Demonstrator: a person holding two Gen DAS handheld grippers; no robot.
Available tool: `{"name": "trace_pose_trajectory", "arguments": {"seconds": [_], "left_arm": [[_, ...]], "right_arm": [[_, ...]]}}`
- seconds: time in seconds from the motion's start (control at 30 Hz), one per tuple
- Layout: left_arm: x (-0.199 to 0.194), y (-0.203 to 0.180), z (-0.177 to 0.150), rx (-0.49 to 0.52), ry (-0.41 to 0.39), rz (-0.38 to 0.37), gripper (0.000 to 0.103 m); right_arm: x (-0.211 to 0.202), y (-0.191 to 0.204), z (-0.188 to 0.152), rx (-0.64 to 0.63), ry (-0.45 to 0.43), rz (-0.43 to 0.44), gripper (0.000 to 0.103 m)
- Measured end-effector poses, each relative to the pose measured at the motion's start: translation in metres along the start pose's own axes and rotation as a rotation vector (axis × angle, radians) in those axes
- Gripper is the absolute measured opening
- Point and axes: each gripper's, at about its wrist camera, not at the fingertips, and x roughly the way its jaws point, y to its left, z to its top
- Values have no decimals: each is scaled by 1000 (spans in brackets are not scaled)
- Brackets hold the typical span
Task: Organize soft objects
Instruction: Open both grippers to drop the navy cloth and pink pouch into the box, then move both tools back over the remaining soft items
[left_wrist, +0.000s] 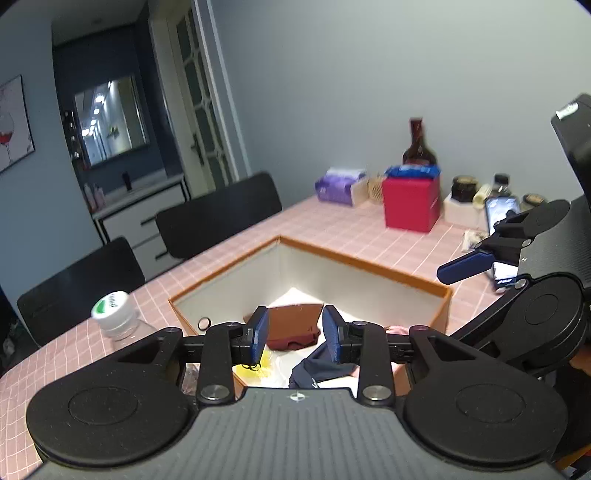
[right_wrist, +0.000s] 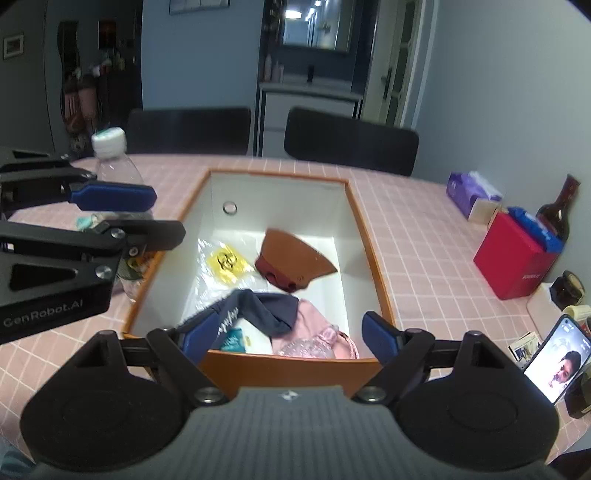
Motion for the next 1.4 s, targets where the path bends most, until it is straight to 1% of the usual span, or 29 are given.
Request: {"name": "trace_pose_trajectory", "arguments": {"seconds": [0.07,0.13,0.23,0.33,0.47,0.6,0.67,0.8,0.9,1.0,1.13,1.23,1.3,1.33,1.4], "left_arm": [[-13,1,-5,-2,-40,-9,38],[-24,3,-12,-9,-70,-12,38],[-40,10,-25,-33,-109,-20,38],[-52,21,-41,-81,-133,-26,38],[-68,37,-67,-140,-145,8,38],[-77,52,-94,-188,-132,48,38],[-78,54,-108,-189,-121,91,38],[-76,57,-137,-168,-67,178,38],[-76,65,-156,-203,-36,208,38],[-78,79,-177,-247,-11,235,38],[-79,95,-198,-271,26,280,38],[-80,108,-206,-302,42,297,38],[-80,114,-206,-305,44,314,38],[-81,119,-212,-306,45,320,38],[-81,128,-213,-314,52,321,38]], "right_arm": [[-13,8,-5,9,-50,-1,86],[-23,17,-11,14,-95,13,89],[-32,33,-21,20,-150,41,89],[-35,51,-32,21,-187,53,89],[-32,78,-50,-1,-207,56,89],[-28,100,-66,6,-214,98,89],[-24,110,-71,24,-200,129,89],[-12,132,-79,35,-173,177,89],[-1,147,-82,27,-158,192,89],[8,160,-80,21,-157,209,89],[23,176,-76,-7,-152,224,89],[34,184,-69,-18,-145,235,89],[42,191,-63,-29,-142,236,89],[46,194,-60,-33,-142,238,89],[54,201,-53,-39,-137,244,89]]}}
